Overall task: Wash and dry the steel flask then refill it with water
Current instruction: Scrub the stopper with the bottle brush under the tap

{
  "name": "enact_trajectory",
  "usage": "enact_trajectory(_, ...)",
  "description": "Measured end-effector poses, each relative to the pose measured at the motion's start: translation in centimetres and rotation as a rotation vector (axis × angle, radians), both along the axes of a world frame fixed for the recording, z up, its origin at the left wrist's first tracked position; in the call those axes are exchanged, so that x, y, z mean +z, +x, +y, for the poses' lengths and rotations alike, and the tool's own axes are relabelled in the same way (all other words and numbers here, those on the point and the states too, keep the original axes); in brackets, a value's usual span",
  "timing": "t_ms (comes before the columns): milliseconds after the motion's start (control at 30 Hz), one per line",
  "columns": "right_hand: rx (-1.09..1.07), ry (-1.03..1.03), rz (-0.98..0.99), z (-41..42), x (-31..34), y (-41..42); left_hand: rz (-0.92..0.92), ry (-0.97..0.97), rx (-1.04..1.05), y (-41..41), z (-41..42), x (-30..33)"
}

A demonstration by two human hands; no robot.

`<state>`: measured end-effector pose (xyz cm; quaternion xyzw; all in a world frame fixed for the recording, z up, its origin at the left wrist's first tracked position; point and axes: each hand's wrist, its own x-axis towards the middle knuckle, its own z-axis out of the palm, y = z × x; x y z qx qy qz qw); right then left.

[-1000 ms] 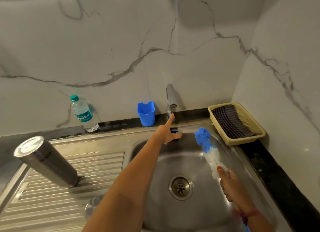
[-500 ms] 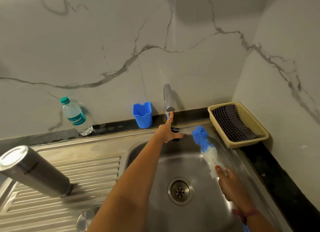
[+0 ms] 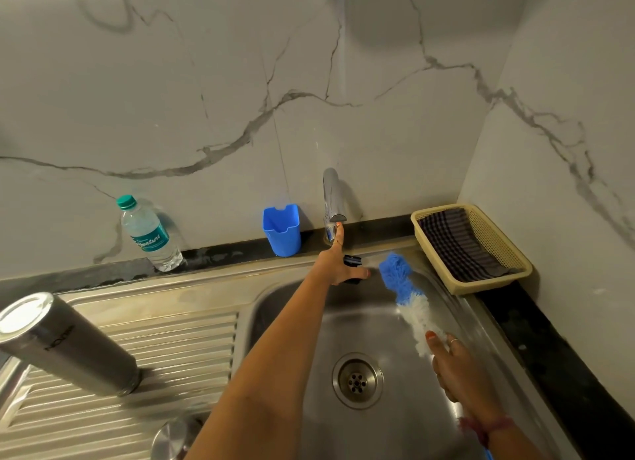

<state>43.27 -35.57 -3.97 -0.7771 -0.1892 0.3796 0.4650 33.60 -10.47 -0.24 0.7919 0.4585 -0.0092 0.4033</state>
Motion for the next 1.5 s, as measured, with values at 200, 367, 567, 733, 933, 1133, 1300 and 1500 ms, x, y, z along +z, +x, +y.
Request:
enact_trajectory(200,0.006,-0.009,0.007,0.0,-0.4,0.0,-0.013,0.017,0.011,0.0,0.0,-0.5)
enact_trajectory(367,0.016,-0.001,0.008,0.1,-0.5,-0.1,-0.056,-0.011,0.031,0.0,-0.1,-0.6)
enact_trajectory(567,0.022,0.001,-0.005,0.0,-0.5,-0.1,-0.082,-0.022,0.042,0.1,0.0,-0.7)
enact_trajectory(733,0.017,-0.004,-0.006,-0.2,-0.7,-0.1,-0.080,-0.030,0.048,-0.1,0.1,-0.8)
enact_trajectory(933,0.015,-0.001,-0.007,-0.1,-0.9,-0.1,-0.071,-0.026,0.063,-0.7,0.3,-1.0)
enact_trajectory(1133,0.025,0.015,0.018,0.2,-0.8,-0.3,-0.072,-0.005,0.041,-0.7,0.4,-1.1)
enact_trajectory(1300,0.019,0.019,-0.007,0.0,-0.8,-0.1,-0.086,0.008,0.037,-0.7,0.6,-1.4)
enact_trajectory(1500,0.030,0.012,-0.015,-0.2,-0.7,-0.2,-0.100,0.013,0.038,-0.8,0.7,-1.5)
